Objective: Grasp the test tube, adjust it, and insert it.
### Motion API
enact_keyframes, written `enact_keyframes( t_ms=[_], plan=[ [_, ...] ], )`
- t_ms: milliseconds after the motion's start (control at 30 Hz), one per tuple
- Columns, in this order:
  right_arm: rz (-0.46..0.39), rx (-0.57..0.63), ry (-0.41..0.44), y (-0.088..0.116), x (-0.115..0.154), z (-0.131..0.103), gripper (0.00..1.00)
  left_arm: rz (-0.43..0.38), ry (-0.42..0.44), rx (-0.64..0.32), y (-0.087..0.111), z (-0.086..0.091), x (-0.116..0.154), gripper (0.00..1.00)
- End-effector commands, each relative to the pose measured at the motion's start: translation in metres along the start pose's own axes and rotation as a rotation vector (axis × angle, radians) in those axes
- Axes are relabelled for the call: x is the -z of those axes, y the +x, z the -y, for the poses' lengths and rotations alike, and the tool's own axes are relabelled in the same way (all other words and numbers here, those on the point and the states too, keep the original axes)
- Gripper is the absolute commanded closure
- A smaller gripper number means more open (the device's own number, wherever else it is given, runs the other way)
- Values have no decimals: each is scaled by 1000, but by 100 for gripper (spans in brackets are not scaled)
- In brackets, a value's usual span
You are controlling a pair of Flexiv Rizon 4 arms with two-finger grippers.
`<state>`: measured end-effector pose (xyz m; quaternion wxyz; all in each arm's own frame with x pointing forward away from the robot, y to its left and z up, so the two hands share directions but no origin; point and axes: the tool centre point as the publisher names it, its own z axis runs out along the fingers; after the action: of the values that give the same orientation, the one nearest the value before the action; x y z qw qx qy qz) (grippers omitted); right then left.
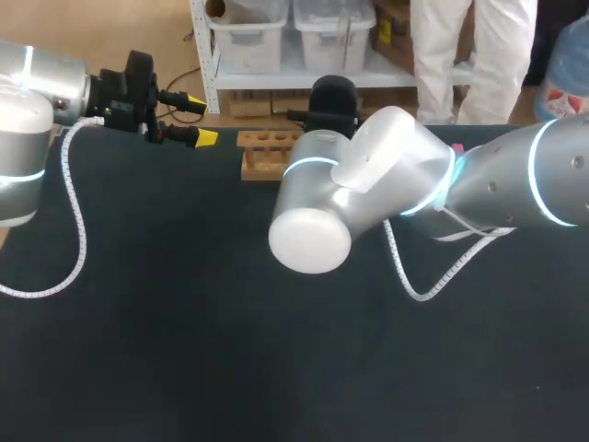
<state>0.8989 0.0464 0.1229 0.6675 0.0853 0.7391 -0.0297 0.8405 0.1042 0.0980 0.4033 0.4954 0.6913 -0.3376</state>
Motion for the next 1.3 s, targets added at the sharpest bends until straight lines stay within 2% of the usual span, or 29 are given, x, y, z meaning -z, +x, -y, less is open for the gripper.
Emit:
enact_keyframes(
  t_ms=[33, 667, 1300],
  plan=[
    [-4, 6, 1, -2, 7, 3, 100, 0, 1, 0, 0, -1, 0, 0],
    [-33, 3, -1, 9, 12, 3, 100, 0, 1, 0, 0, -1, 0, 0],
    [-71, -11, -13, 28, 12, 2, 100, 0, 1, 0, 0, -1, 0, 0]
  ],
)
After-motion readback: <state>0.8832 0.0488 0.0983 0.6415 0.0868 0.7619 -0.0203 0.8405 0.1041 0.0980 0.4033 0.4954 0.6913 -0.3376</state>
